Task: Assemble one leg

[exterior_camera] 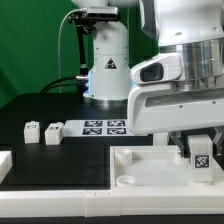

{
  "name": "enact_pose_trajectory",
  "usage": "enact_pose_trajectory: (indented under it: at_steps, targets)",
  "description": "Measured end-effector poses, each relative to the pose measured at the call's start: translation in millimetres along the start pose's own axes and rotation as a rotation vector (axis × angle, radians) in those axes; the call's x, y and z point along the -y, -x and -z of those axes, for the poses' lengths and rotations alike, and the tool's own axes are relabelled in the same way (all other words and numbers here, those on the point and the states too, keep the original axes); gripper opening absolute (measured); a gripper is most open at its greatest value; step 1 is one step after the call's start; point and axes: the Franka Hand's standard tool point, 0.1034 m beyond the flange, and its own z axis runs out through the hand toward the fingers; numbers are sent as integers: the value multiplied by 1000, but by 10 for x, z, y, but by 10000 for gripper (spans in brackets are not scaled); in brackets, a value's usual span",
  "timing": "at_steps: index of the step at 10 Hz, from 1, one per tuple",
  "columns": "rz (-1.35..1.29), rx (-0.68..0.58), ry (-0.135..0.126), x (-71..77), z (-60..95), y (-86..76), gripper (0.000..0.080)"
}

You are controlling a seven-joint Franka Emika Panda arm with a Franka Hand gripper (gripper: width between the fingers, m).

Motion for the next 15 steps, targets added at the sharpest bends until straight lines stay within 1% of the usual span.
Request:
enact_pose_trajectory:
  at_steps: [1,5,6,7,8,9,10,11,12,13,14,15]
  targets:
    - [-159,-2,1,0,1,-5,290]
    - [-567,-11,-7,5,-1,-15,291]
    - [-715,-13,-5,14,-4,-8,291]
    - [-865,-14,-11,23,-11,0,291]
    - [-921,-11,-15,25,-14,3,291]
    - [-1033,-2,-26,31,-15,6,291]
    - [-1066,2,-29,37,-17,11,291]
    - [-1031,2,-29,38,-17,12,343]
    - [-980,2,-29,40,-18,13,479]
    - [-981,3,-31,45,-19,16,479]
    - [-930,3,-29,32,-21,12,612]
    - [-752,6,-25,-16,-22,-13,612]
